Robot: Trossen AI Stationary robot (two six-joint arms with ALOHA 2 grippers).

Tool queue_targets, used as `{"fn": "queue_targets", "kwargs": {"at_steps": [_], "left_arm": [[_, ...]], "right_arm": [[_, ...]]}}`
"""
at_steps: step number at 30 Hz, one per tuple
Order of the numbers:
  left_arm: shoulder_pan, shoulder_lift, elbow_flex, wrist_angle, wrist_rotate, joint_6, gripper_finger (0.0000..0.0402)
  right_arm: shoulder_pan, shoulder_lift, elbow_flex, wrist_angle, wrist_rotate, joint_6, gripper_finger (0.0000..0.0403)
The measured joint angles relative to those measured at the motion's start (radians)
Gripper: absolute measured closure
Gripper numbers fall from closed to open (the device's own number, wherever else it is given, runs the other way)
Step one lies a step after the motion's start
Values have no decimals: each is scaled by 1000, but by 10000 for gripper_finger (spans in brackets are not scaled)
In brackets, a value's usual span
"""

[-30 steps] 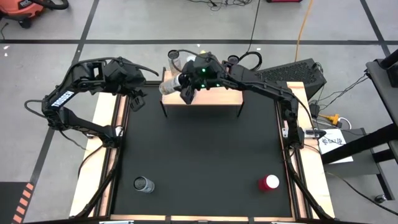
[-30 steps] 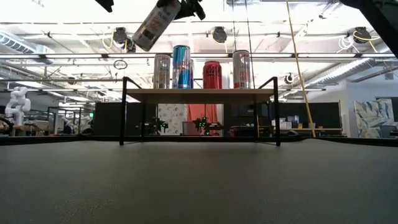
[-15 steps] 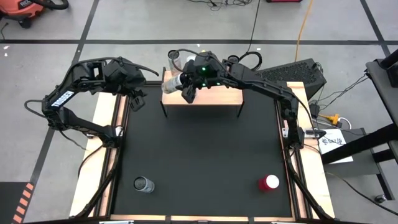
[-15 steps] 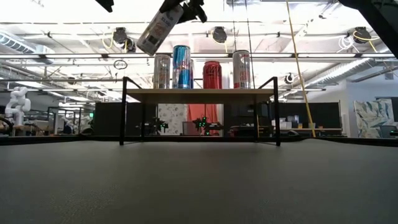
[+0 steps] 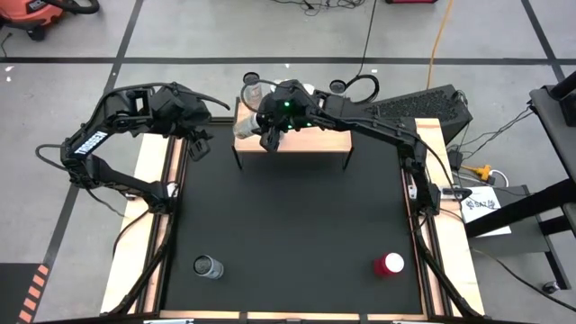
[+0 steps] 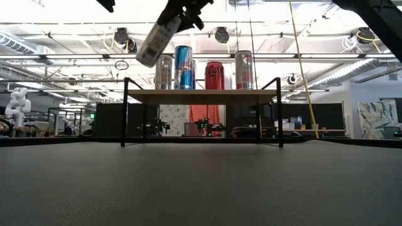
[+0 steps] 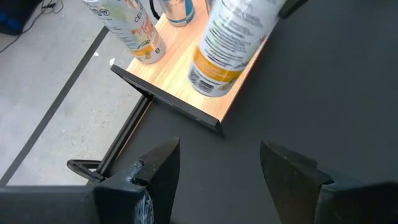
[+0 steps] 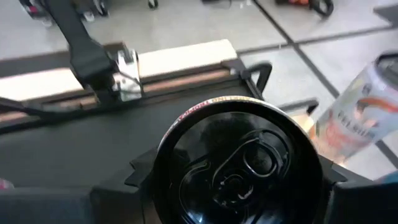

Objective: Place canned beverage on shelf
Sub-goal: Put the white-yellow soda can on the shelf

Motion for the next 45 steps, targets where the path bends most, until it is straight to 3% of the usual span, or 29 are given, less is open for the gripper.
{"fn": "queue_targets", "kwargs": {"at_steps": [16, 45], "left_arm": [[0, 0, -5, 0, 3, 0, 185], [0, 0, -11, 0, 4, 8, 185]], "right_arm": [[-23, 42, 1, -17, 34, -28, 180], [-33, 47, 3, -27, -4, -28, 177]]}}
